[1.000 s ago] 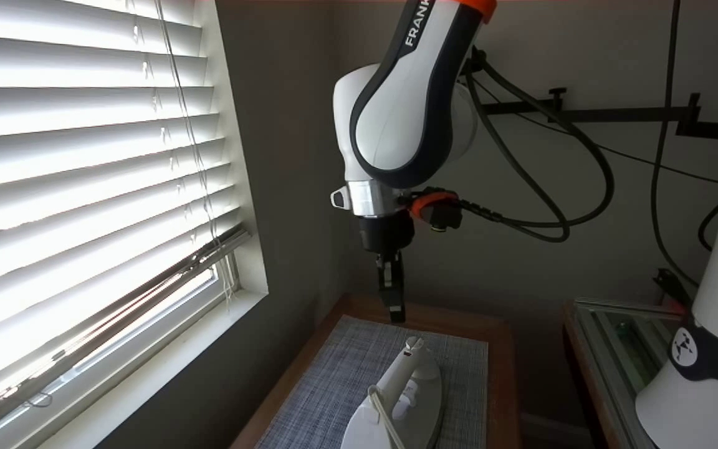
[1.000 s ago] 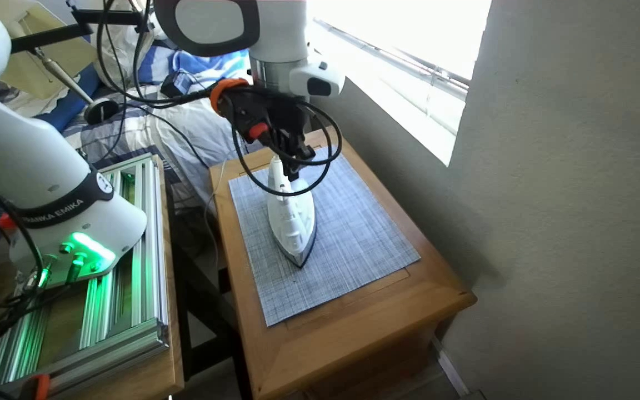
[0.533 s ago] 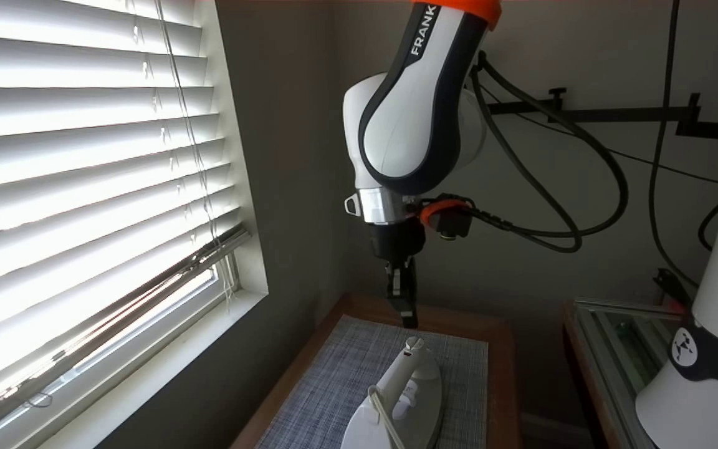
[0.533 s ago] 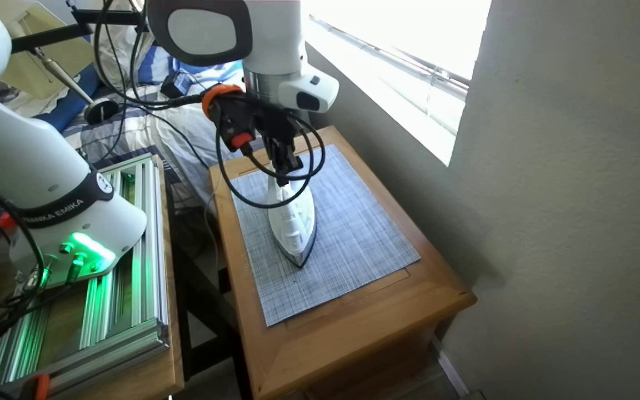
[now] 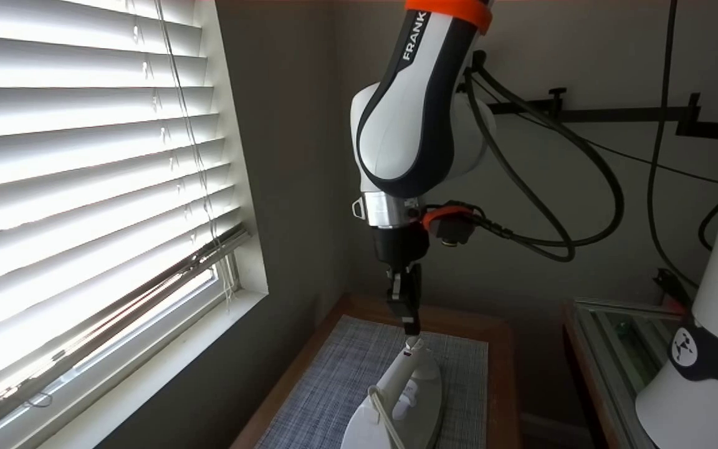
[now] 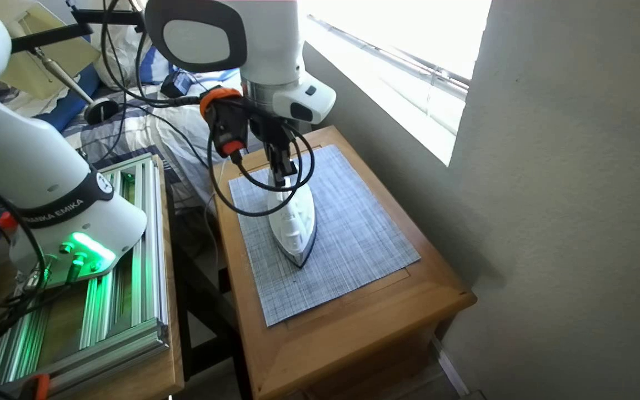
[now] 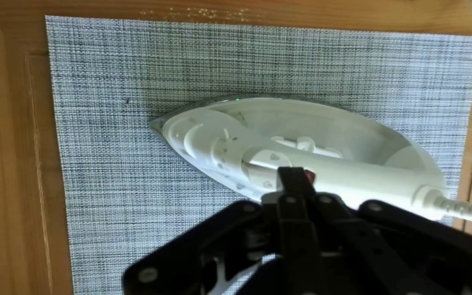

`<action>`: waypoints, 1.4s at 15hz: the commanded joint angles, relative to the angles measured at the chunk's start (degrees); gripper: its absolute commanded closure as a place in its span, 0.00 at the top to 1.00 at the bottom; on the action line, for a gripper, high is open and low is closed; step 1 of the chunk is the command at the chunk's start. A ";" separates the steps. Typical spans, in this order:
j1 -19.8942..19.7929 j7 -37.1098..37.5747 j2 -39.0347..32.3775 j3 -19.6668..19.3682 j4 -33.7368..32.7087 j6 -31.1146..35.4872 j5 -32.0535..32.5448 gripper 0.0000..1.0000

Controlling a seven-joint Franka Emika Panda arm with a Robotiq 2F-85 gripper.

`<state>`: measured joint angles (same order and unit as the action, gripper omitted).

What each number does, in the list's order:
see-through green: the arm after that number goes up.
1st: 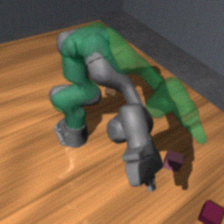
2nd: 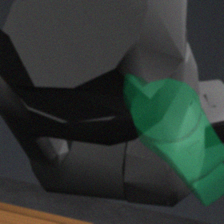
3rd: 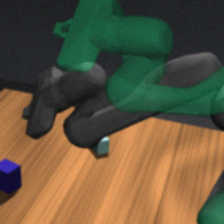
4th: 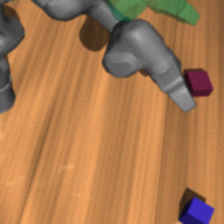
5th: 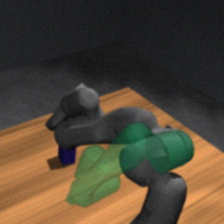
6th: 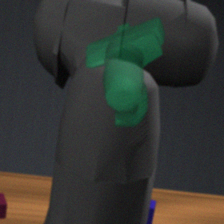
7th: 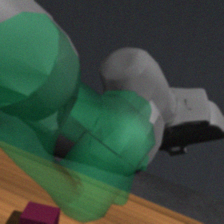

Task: Turn the iron to the right, then press a button on the iron

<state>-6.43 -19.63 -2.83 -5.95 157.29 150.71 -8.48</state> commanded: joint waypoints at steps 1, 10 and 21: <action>-0.32 -1.26 -1.88 0.76 -0.02 3.07 -3.12 0.00; -1.23 -1.42 -4.07 1.14 -0.01 5.96 -3.50 0.00; -2.43 -3.69 -5.74 2.19 -0.02 8.51 -3.58 0.00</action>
<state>-7.33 -20.81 -7.29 -5.14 157.29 157.27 -10.46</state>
